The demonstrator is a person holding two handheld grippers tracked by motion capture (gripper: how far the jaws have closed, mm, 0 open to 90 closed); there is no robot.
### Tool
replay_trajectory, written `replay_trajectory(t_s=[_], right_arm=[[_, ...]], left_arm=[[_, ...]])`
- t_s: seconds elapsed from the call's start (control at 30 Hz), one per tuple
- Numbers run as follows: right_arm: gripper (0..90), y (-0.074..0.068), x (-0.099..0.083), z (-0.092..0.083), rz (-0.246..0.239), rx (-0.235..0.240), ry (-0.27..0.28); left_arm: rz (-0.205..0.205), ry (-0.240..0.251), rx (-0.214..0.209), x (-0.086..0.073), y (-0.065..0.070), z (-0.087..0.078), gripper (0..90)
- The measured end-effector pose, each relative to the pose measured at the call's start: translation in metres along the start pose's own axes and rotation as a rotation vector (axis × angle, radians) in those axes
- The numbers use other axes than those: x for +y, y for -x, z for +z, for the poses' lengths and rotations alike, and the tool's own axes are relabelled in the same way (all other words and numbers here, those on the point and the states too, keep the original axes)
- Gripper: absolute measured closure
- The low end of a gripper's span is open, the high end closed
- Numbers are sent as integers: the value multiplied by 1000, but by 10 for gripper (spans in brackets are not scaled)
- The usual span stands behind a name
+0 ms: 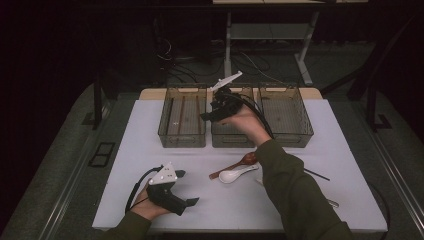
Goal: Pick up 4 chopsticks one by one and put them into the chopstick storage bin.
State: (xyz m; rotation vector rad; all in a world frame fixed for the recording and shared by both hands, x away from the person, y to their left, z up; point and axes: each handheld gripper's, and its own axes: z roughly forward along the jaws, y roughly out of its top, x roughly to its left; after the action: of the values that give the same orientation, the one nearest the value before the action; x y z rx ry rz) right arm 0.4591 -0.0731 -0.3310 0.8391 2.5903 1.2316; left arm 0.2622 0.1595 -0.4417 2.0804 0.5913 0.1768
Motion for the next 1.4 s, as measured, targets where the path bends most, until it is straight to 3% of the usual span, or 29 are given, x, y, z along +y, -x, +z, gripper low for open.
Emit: replay_trajectory(t_s=[0.33,0.97,1.4], right_arm=[[240,-1,-24,-30,-38,12,31],[165,12,-80,-77,-30,7,92],[167,14,-125,-100,-23,1,77]], left_arm=[[-4,4,-3,0,0,0,0],[-6,0,-1,0,0,0,0],[-6,1,-2,0,0,0,0]])
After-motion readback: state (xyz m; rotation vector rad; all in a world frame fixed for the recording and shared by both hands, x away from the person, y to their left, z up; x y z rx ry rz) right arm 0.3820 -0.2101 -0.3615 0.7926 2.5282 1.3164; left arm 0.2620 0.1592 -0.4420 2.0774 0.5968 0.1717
